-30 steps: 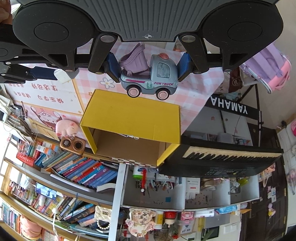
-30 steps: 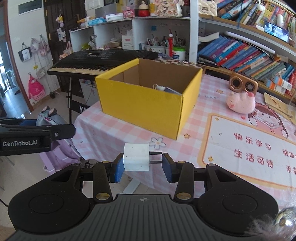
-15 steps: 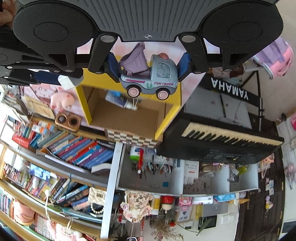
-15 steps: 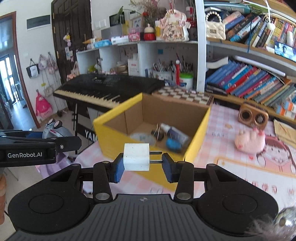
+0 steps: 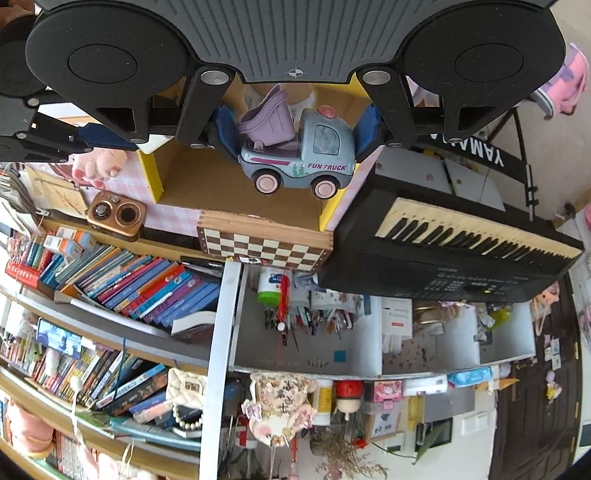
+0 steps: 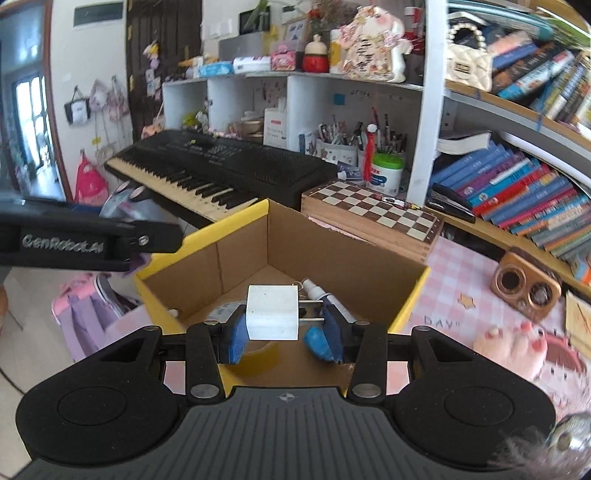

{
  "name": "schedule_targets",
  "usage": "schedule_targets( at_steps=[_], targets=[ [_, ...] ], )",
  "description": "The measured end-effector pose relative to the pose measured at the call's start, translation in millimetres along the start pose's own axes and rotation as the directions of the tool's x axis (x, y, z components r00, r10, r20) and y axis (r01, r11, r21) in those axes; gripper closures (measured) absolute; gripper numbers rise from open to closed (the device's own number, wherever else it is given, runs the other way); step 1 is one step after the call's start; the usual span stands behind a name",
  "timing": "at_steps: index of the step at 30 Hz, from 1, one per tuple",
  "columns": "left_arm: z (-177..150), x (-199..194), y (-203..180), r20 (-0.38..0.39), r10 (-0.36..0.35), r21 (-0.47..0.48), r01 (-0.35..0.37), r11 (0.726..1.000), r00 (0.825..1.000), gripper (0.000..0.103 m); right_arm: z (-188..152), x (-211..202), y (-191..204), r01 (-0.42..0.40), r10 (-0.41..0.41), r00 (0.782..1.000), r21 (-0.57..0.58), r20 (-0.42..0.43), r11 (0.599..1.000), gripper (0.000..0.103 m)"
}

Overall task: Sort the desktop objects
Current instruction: 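Bring both held objects over the yellow box opening, then lower the toy truck into the box with the left tool while the right tool lowers the white plug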

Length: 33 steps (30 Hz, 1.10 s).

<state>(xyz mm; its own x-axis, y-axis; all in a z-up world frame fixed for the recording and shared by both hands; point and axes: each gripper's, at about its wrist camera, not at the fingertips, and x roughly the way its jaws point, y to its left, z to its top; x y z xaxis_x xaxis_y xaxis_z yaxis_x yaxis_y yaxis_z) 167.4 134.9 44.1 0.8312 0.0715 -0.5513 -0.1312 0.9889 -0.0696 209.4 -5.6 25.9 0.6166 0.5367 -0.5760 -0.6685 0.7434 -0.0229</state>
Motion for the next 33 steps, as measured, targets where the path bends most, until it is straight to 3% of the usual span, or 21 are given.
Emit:
schedule_targets(
  at_steps=[6, 16, 33],
  targets=[
    [11.9, 42.3, -9.4, -0.046, -0.011, 0.022, 0.012, 1.0, 0.999, 0.04, 11.8, 41.4, -12.5, -0.027, 0.021, 0.997, -0.074, -0.073, 0.997, 0.062],
    [18.7, 108.6, -11.6, -0.157, -0.008, 0.036, 0.014, 0.999, 0.988, 0.04, 14.2, 100.7, -24.6, -0.103, 0.063, 0.969, -0.159, -0.238, 0.982, 0.062],
    [12.2, 169.2, -21.1, -0.333, -0.041, 0.03, 0.054, 0.998, 0.942, 0.04, 9.9, 150.8, -29.8, -0.269, 0.141, 0.89, -0.251, -0.433, 0.93, 0.062]
  ],
)
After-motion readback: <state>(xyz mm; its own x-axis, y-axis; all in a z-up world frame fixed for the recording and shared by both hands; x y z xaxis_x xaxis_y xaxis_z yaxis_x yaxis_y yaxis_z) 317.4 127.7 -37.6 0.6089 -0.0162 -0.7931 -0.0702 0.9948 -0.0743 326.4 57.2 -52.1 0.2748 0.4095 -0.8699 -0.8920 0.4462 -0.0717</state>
